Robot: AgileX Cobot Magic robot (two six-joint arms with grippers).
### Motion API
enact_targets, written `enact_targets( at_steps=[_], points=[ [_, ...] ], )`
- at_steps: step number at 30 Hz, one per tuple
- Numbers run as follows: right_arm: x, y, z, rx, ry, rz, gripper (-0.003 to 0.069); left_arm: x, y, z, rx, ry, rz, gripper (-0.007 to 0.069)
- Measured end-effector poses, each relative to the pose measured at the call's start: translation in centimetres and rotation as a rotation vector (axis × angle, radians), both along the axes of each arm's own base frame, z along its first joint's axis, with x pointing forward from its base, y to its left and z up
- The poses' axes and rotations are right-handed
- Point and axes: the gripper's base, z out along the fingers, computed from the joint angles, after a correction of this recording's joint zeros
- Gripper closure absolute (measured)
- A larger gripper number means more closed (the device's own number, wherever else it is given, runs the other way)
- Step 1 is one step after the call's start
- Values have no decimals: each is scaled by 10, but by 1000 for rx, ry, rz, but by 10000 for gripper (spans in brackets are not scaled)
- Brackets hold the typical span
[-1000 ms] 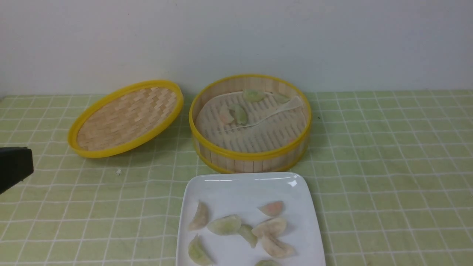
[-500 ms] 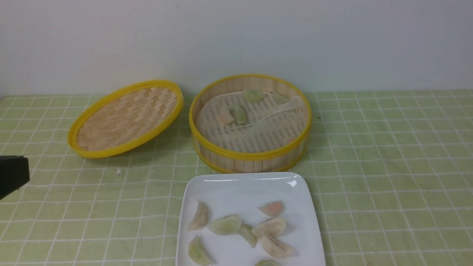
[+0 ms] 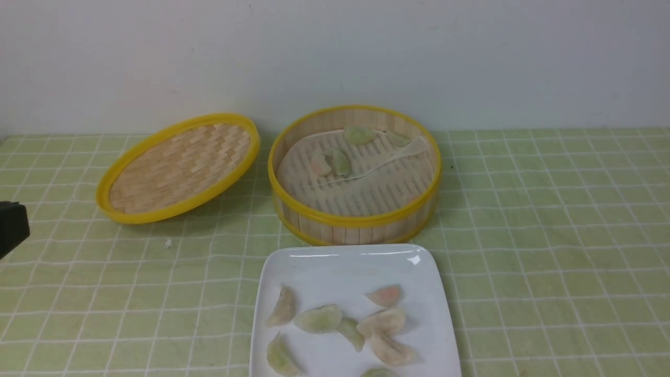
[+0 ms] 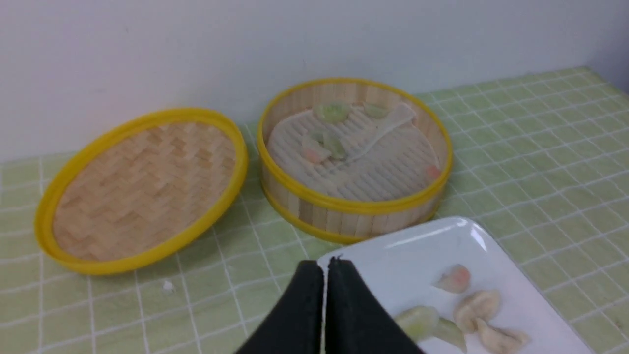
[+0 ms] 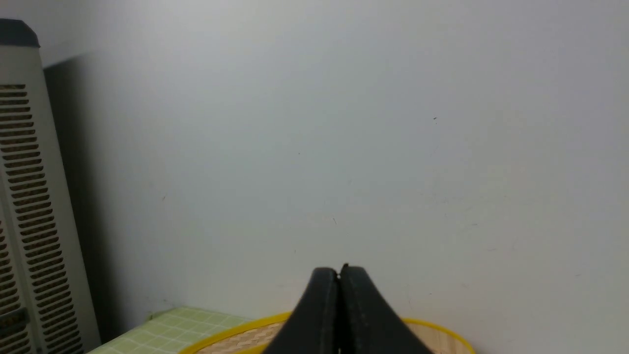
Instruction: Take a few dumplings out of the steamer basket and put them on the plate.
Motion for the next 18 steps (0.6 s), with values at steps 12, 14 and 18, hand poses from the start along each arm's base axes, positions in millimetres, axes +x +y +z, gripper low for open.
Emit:
enact_targets(
  at_steps=[12, 14, 18],
  points=[
    [0, 0, 0, 0, -1, 0, 673, -21, 26, -164, 76, -106, 298, 631],
    [0, 0, 0, 0, -1, 0, 673, -22, 28, -184, 84, -83, 322, 631],
    [0, 0, 0, 0, -3, 0, 673, -22, 28, -197, 88, -40, 329, 631]
  ],
)
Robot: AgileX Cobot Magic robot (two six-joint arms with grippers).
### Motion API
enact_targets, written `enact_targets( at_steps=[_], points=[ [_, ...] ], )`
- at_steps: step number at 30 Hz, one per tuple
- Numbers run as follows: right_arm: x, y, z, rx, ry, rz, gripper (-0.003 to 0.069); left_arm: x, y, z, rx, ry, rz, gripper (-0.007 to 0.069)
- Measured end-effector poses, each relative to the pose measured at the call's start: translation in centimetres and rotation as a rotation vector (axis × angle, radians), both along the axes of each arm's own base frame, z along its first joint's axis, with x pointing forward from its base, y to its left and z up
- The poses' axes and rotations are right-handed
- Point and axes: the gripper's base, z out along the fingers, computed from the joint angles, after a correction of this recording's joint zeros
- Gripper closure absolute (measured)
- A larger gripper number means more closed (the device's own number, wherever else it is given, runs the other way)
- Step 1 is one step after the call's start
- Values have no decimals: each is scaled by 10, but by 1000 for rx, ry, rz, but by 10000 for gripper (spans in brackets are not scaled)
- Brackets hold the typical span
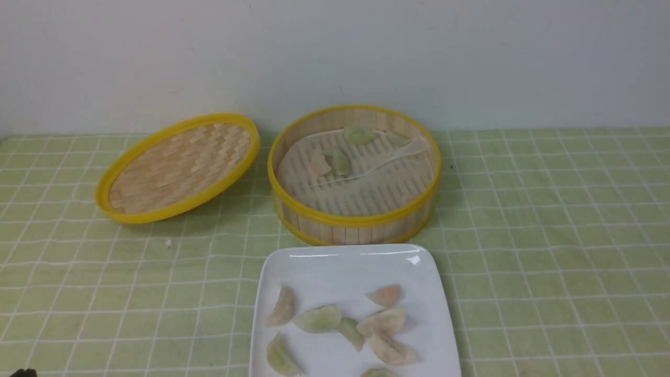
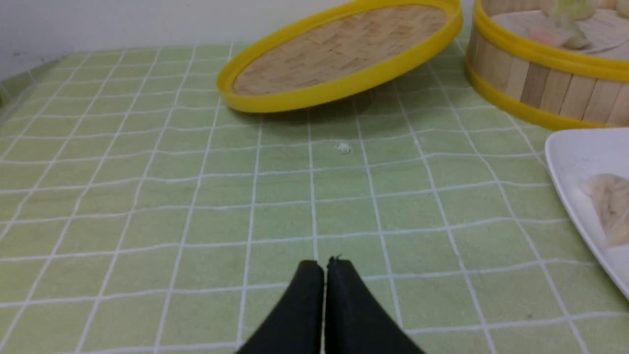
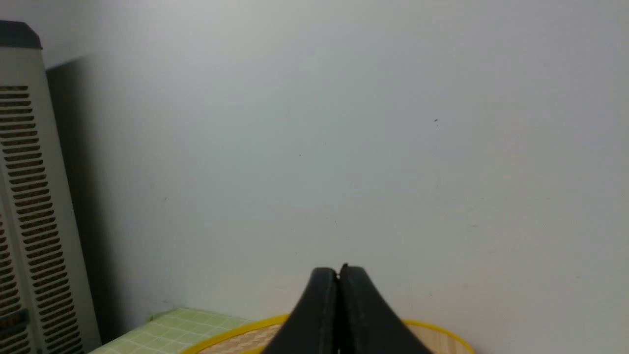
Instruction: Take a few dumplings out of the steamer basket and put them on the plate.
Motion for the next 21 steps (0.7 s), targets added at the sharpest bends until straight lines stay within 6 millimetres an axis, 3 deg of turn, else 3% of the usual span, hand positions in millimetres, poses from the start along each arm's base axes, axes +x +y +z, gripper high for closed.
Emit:
enact_targets(
  at_steps=[21],
  points=[
    [0, 0, 0, -2, -1, -1, 673, 0, 0, -1, -2, 9, -1, 631]
  ],
)
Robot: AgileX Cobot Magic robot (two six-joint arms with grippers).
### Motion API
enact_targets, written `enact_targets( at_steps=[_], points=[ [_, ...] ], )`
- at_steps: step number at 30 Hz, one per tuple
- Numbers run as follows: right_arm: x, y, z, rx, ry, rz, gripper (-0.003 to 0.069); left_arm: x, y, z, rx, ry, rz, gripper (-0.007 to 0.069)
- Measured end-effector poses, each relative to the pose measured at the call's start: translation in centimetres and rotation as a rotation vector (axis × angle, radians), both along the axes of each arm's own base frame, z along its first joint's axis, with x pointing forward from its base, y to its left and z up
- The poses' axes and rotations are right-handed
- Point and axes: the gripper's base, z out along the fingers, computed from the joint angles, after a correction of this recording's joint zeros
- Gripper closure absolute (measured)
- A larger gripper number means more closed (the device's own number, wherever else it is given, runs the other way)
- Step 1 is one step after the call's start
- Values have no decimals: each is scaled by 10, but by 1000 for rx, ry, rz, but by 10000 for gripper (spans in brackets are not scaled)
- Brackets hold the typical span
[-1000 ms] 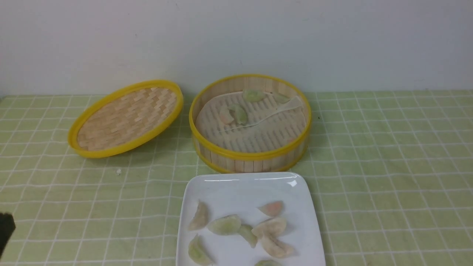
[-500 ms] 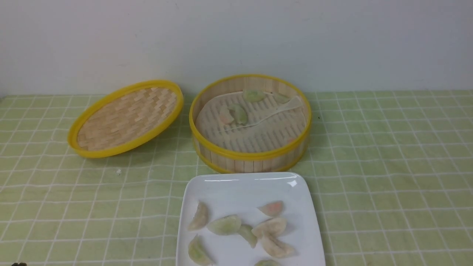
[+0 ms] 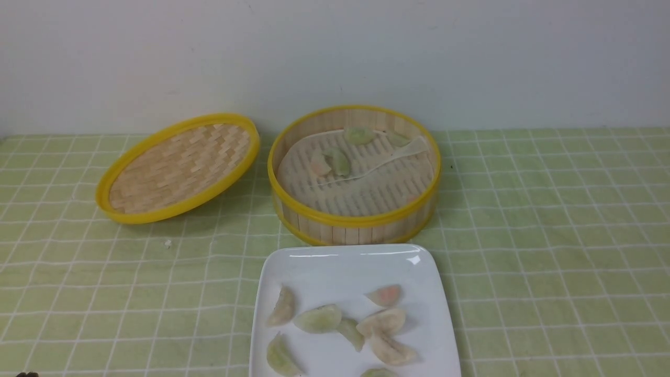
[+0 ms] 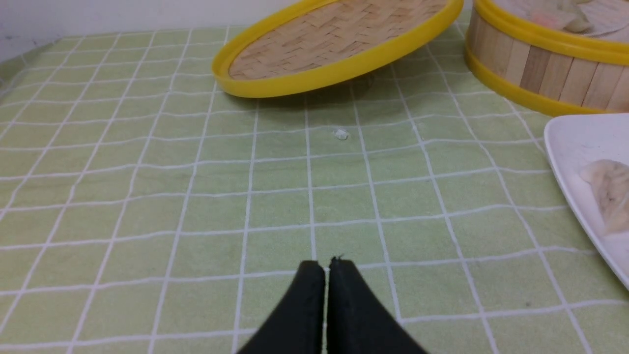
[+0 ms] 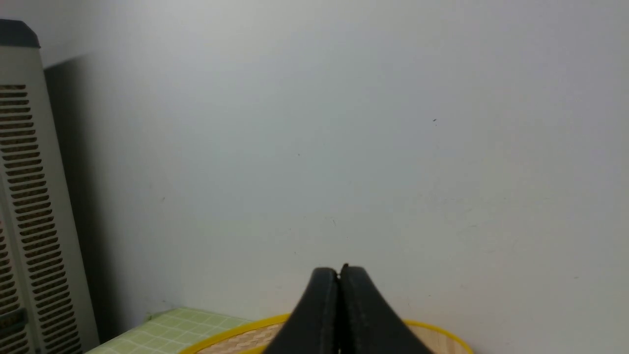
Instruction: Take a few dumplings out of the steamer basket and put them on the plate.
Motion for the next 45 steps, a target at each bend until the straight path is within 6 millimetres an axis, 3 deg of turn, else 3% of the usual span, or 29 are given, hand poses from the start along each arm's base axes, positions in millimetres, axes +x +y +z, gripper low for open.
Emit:
enact_targets(
  at_steps=[25, 32, 37, 41, 45],
  points=[
    [-1, 7, -4, -34, -18, 47, 673, 0, 0, 0, 0, 0, 0, 631],
    [23, 10, -51, -137, 115, -275, 673, 0, 0, 0, 0, 0, 0, 631],
    [42, 5, -111, -186, 310, -458, 673, 0, 0, 0, 0, 0, 0, 631],
    [47, 2, -153, -217, 454, -500, 673, 0, 0, 0, 0, 1, 0, 631],
    [47, 2, -153, -215, 445, -503, 673, 0, 0, 0, 0, 1, 0, 631]
  ],
)
